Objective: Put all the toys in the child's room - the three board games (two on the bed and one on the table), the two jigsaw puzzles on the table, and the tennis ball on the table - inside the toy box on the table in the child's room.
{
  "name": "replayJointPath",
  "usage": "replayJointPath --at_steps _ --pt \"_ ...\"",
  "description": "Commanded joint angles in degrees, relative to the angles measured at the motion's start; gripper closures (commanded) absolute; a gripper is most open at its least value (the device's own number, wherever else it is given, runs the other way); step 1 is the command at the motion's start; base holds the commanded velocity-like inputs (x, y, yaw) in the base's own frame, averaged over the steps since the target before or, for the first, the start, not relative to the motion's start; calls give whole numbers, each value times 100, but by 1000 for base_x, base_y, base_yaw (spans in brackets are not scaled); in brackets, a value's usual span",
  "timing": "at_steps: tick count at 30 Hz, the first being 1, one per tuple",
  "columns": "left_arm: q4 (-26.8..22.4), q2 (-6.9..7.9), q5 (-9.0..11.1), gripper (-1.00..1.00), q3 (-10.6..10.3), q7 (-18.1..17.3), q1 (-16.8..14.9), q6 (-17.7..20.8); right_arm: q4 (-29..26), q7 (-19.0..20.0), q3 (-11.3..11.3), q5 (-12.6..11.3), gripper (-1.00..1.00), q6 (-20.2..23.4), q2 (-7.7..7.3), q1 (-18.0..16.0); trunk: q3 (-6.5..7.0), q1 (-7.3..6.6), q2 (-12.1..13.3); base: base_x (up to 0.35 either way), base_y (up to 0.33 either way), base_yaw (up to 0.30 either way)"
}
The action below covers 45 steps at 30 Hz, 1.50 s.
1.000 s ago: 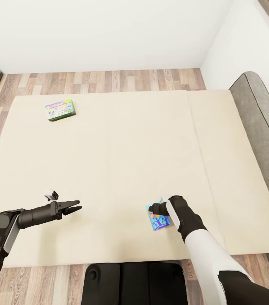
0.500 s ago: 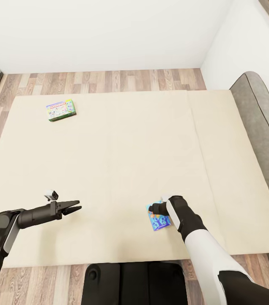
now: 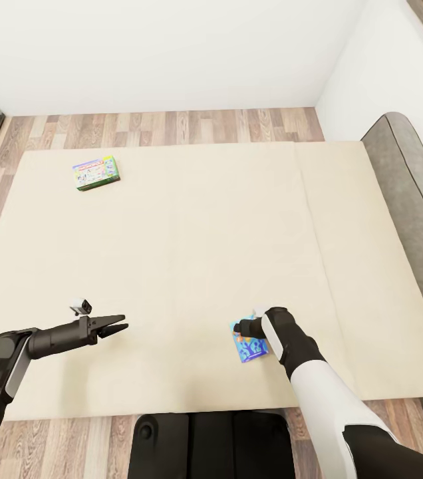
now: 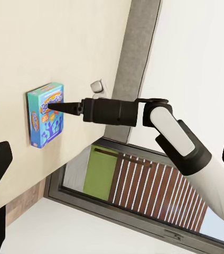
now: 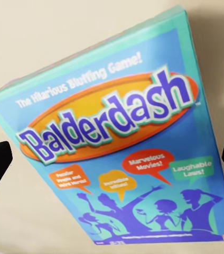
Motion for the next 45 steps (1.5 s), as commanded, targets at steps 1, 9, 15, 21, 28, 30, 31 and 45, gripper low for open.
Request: replayJointPath --at_steps 1,9,15,21,28,30,31,45 --pt "-1 2 6 -100 -1 -16 -1 60 -6 -10 -26 -15 -100 33 7 -2 -6 3 -9 0 0 0" --pt "-1 -5 13 -100 -1 -16 -1 60 -6 -4 -25 -36 -100 60 7 -2 -6 3 -9 0 0 0" --pt "-1 -7 14 -100 -1 -16 -1 60 -3 17 -13 -52 -100 74 7 -2 -6 3 -9 0 0 0" --pt "-1 -7 14 -100 -1 -16 -1 60 -3 38 -9 -66 -100 78 7 -14 -6 3 -9 0 0 0" --pt "-1 -7 14 -100 -1 -16 -1 60 -3 49 -12 -68 -100 74 7 -19 -6 3 -9 0 0 0" --pt "-1 -4 14 -100 -1 -16 -1 60 -7 54 -13 -68 -100 70 7 -17 -6 3 -9 0 0 0" --pt "-1 -3 14 -100 -1 -16 -1 60 -8 55 -13 -68 -100 68 7 -16 -6 3 -9 0 0 0" --pt "-1 1 14 -100 -1 -16 -1 60 -11 59 -7 -69 -100 50 7 -11 -6 3 -9 0 0 0"
